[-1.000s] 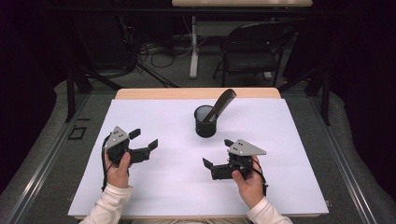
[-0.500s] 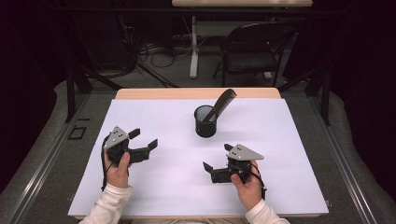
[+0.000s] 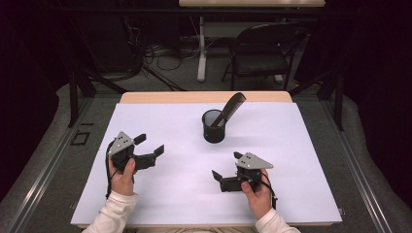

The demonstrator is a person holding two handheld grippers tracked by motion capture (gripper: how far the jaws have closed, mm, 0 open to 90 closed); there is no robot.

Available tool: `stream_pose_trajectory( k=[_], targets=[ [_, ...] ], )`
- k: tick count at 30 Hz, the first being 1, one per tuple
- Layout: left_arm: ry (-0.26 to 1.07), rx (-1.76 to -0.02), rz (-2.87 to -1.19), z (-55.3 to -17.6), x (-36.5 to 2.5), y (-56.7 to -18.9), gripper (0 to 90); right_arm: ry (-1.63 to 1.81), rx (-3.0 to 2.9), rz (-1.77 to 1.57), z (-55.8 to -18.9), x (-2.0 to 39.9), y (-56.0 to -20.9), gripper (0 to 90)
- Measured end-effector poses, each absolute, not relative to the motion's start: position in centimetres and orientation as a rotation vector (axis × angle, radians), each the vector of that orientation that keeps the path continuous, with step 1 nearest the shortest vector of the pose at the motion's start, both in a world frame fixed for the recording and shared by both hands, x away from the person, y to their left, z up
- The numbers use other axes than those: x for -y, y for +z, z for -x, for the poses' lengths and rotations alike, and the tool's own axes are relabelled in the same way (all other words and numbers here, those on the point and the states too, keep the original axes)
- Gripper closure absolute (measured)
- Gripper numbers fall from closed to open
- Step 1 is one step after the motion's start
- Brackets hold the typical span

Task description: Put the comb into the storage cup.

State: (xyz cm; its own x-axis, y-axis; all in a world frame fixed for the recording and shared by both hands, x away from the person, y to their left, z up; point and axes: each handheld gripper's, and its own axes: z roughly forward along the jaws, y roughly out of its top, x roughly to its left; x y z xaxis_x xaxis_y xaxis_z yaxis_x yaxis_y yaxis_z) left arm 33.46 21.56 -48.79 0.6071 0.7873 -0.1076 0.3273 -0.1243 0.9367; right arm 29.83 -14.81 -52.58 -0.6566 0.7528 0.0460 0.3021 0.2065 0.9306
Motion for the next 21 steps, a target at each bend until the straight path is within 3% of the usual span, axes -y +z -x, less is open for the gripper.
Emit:
stream_pose_trajectory(
  k=[21],
  targets=[
    [0.508,-0.912,-1.726,-33.4,-21.3,-49.0,15.7,1.418,-2.092,-1.001,-30.2,15.0,-53.7,0.7]
  ],
)
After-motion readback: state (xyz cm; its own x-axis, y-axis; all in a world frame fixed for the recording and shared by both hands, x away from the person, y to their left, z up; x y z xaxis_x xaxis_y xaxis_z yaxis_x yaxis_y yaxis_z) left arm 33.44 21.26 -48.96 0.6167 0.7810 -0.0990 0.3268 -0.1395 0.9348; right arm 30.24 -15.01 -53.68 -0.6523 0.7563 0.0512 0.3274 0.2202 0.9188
